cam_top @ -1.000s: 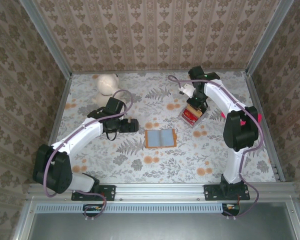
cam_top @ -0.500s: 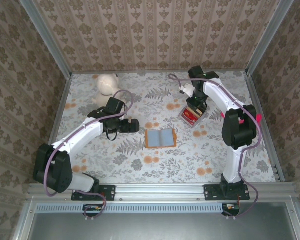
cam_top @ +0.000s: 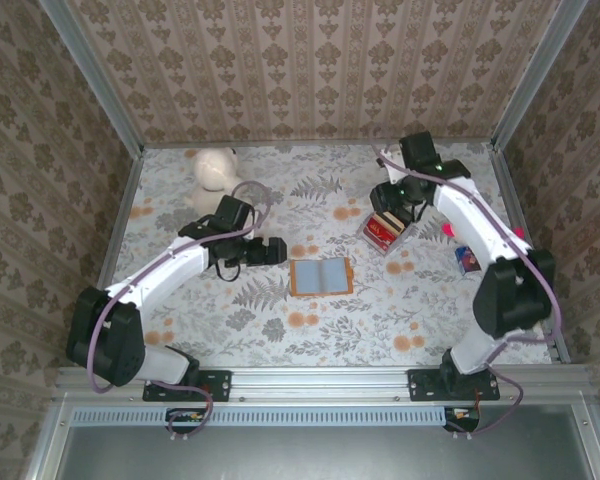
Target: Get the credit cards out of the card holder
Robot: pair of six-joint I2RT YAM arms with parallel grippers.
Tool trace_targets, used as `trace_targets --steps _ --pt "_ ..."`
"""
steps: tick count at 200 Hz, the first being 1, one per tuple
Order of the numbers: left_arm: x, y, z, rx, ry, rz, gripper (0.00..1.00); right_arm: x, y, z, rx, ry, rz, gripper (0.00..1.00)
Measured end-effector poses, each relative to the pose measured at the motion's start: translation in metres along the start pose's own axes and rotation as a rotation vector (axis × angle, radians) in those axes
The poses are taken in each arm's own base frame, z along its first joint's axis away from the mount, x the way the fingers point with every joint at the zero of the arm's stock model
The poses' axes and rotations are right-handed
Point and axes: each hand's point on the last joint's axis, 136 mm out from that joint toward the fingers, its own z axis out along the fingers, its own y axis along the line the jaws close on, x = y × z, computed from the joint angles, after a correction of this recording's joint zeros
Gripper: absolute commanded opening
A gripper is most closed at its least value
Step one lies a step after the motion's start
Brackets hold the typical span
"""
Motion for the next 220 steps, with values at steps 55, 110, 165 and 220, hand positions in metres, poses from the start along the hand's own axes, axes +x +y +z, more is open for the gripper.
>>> trace_targets --steps 55,110,165,220 --pt "0.015 -0.023 0.020 0.051 0.030 -0.020 0.96 0.034 0.060 0.004 -0.183 -0.064 0.236 0.64" --pt "0.030 -0.036 0.049 0.055 0.095 -0.070 0.83 0.085 0.129 0.032 -0.254 0.058 0.333 0.66" --pt "0.032 -0.041 0.063 0.070 0.119 -0.133 0.44 0.124 0.144 0.079 -0.202 0.195 0.427 0.53" --pt "0.037 -0.043 0.080 0.083 0.165 -0.177 0.35 0.148 0.142 0.102 -0.154 0.268 0.476 0.53"
